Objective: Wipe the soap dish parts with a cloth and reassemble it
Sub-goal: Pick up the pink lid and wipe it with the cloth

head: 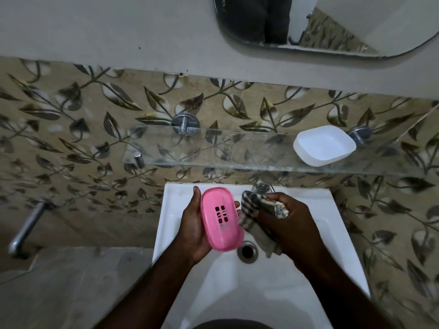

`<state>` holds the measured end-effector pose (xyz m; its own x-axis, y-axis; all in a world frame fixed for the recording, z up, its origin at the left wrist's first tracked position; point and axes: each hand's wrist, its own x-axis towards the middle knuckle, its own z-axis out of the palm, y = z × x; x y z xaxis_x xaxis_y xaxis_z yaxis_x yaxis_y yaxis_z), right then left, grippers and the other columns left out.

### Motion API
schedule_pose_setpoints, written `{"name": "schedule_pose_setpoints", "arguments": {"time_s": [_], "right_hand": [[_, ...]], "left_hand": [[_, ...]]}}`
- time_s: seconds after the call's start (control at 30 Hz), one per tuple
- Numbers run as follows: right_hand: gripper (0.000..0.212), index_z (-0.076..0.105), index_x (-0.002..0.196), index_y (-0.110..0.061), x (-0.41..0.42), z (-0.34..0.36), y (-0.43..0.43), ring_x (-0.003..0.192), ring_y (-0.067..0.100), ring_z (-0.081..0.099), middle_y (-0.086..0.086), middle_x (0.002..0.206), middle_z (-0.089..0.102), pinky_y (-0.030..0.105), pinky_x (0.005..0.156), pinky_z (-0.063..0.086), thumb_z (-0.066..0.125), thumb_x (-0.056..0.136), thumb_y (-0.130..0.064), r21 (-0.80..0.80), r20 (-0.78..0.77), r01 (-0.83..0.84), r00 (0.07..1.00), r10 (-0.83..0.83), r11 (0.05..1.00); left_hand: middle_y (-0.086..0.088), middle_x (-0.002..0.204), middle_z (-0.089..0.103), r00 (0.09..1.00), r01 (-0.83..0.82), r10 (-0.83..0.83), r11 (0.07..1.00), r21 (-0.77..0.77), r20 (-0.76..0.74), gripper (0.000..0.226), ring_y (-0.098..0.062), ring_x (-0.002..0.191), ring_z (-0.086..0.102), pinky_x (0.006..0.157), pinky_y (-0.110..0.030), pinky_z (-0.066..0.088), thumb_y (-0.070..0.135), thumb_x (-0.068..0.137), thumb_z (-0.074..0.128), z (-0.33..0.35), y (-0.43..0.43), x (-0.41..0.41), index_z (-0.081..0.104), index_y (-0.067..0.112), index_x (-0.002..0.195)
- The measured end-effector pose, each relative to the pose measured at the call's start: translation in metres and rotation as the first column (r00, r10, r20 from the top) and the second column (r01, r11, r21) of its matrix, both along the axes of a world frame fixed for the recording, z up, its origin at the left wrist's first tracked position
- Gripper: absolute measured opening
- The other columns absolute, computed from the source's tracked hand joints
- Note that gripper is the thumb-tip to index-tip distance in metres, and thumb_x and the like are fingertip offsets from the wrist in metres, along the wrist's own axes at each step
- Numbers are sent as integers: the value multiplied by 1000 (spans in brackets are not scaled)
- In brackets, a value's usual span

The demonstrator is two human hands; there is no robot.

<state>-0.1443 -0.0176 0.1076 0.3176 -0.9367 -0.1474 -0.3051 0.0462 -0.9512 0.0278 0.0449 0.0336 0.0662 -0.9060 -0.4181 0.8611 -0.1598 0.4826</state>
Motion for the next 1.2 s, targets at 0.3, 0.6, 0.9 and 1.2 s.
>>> {"name": "schedule_pose_setpoints", "arguments": {"time_s": [0.3,0.6,0.9,1.2], "right_hand": [[17,68,97,-23,33,2,50,83,9,57,-9,88,59,21,72,44,66,81,-19,-390,-465,-520,824,325,760],[34,71,107,-18,27,6,54,95,9,62,-4,106,70,10,85,43,72,73,-10,-530,-426,-480,864,269,699],[27,66,100,-35,9,7,35,88,-7,61,-23,93,65,13,77,48,65,76,-23,-385,-414,-550,821,394,741],[35,73,105,-25,27,19,19,94,7,62,-9,99,68,19,87,46,71,74,-9,-398,-353,-325,918,184,858]], "left_hand": [[-17,97,74,991,9,-23,995,103,133,80,-28,86,72,74,-34,58,75,70,50,7,-7,-19,76,5,99],[-17,96,65,996,-34,20,987,154,92,94,-26,82,66,73,-35,54,78,77,41,21,-19,-21,58,-3,123],[-21,105,69,998,-55,54,997,47,21,89,-35,94,66,87,-50,50,80,74,36,2,-14,-2,74,5,103],[-16,108,72,990,44,-39,999,-31,138,69,-30,99,69,85,-40,53,68,79,45,16,-4,-19,73,12,109]]}}
